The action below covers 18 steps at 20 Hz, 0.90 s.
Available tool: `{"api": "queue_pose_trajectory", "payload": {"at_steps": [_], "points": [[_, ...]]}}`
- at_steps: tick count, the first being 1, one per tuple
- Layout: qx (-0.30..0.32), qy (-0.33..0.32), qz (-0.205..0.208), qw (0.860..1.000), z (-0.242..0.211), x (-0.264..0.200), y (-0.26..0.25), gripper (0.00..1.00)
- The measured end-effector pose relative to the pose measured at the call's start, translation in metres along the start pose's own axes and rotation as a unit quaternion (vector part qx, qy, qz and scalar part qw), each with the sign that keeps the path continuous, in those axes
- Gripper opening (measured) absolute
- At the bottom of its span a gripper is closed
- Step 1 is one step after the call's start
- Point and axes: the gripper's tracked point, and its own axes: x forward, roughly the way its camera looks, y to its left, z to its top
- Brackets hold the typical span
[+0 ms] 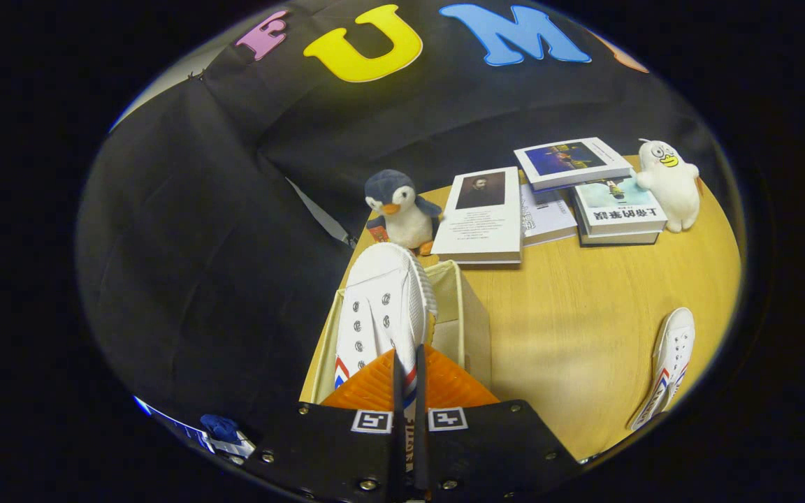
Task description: Open the storage box then place both shoes into the box .Put the left shoe in first, then the right shoe, with the right side of both shoes facing outward in a uniform manner.
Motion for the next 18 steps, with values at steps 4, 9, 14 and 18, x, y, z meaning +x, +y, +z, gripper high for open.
{"api": "queue_pose_trajectory", "payload": {"at_steps": [4, 9, 14, 18], "points": [[-0.015, 0.018, -0.005, 1.0, -0.015, 0.028, 0.017, 0.05], [-0.023, 0.039, -0.019, 0.999, -0.035, 0.055, 0.016, 0.05], [-0.001, 0.056, -0.038, 0.998, -0.051, 0.078, 0.008, 0.05], [0.012, 0.066, -0.054, 0.996, -0.059, 0.096, 0.003, 0.05]]}}
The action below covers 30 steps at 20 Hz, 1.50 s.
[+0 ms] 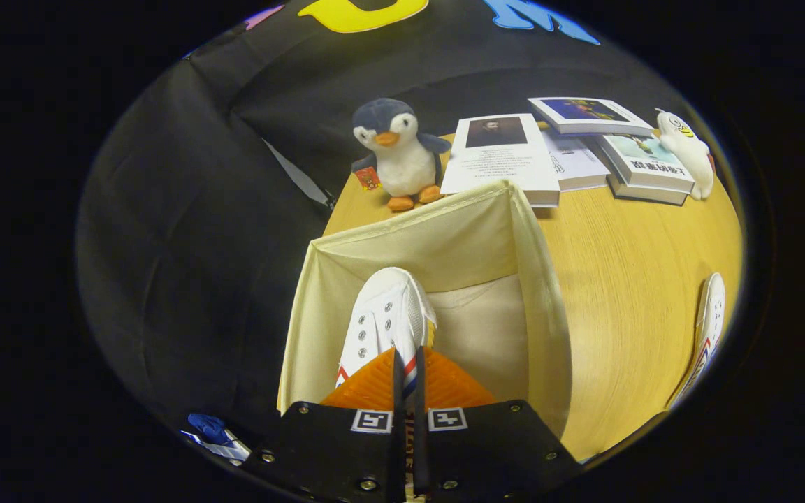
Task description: Open the storage box then place both shoes into the box .Put the left shoe in first, then the right shoe, with the right side of both shoes facing outward in a uniform manner.
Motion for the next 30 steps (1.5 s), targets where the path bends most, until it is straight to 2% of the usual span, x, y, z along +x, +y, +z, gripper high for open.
{"api": "queue_pose_trajectory", "payload": {"at_steps": [5, 7, 9, 12, 13, 17, 18, 20, 26, 30], "points": [[-0.017, 0.02, -0.018, 1.0, -0.017, 0.022, -0.001, 0.04], [-0.024, 0.031, -0.003, 0.999, -0.026, 0.027, 0.004, 0.08], [-0.021, 0.028, 0.022, 0.999, -0.029, 0.024, 0.011, 0.27], [-0.028, 0.008, 0.055, 0.998, -0.02, 0.007, 0.017, 0.83], [-0.031, -0.001, 0.063, 0.998, -0.016, -0.003, 0.017, 0.87], [-0.07, -0.043, 0.074, 0.994, 0.004, -0.046, 0.01, 0.89], [-0.087, -0.059, 0.058, 0.993, 0.012, -0.056, -0.001, 0.9], [-0.108, -0.085, 0.039, 0.99, 0.025, -0.076, -0.018, 0.98], [-0.11, -0.127, -0.003, 0.986, 0.046, -0.122, -0.079, 0.98], [-0.086, -0.14, -0.044, 0.985, 0.048, -0.144, -0.137, 0.98]]}}
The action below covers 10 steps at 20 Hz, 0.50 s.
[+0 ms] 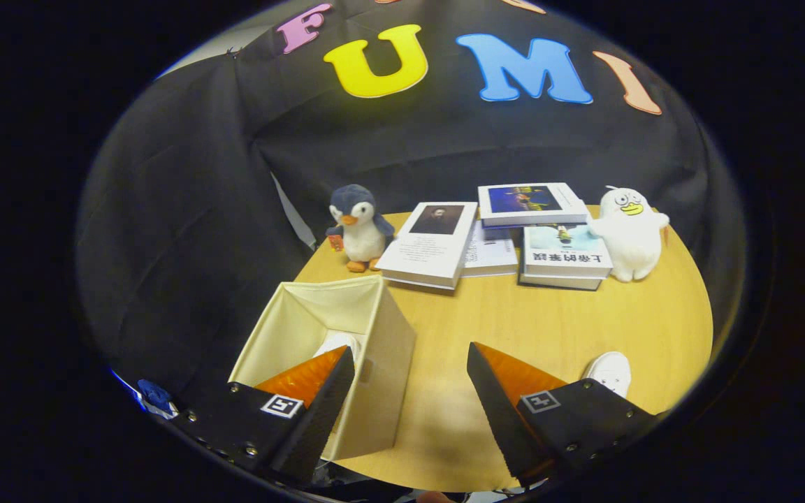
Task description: Open the storage box then place both shoes into the box .Put the left shoe in first, then the right shoe, with the right side of both shoes facing outward in a uniform manner.
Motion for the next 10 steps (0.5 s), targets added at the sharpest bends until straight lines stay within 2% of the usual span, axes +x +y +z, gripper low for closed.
{"api": "queue_pose_trajectory", "payload": {"at_steps": [10], "points": [[0.044, 0.016, -0.105, 0.993, -0.043, -0.033, -0.151, 0.98]]}}
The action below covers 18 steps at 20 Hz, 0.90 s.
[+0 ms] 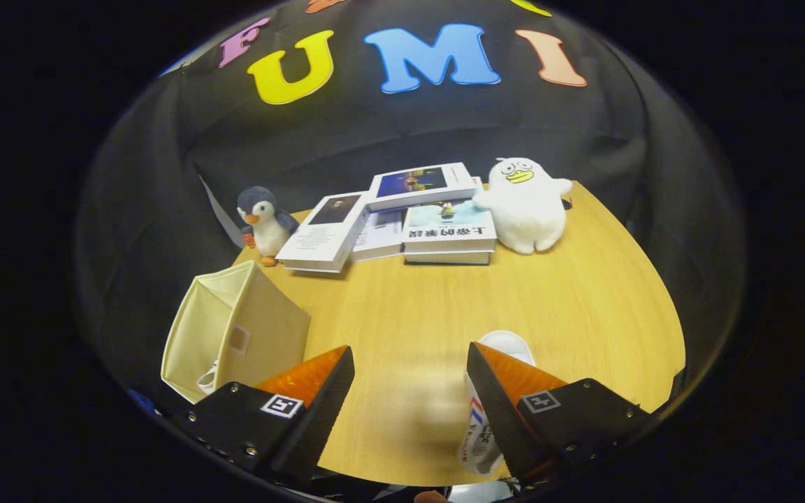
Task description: Open the storage box then place both shoes into the box .Put the left shoe in first, then the right shoe, with the right side of both shoes facing outward in a uniform manner.
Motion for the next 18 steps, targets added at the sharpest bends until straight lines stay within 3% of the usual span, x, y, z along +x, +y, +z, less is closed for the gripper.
{"api": "queue_pose_trajectory", "payload": {"at_steps": [12, 17, 18], "points": [[0.018, 0.091, -0.089, 0.992, -0.078, 0.03, -0.116, 0.98], [0.031, 0.146, -0.089, 0.985, -0.109, 0.044, -0.126, 0.96], [0.036, 0.151, -0.085, 0.984, -0.111, 0.046, -0.123, 0.89]]}}
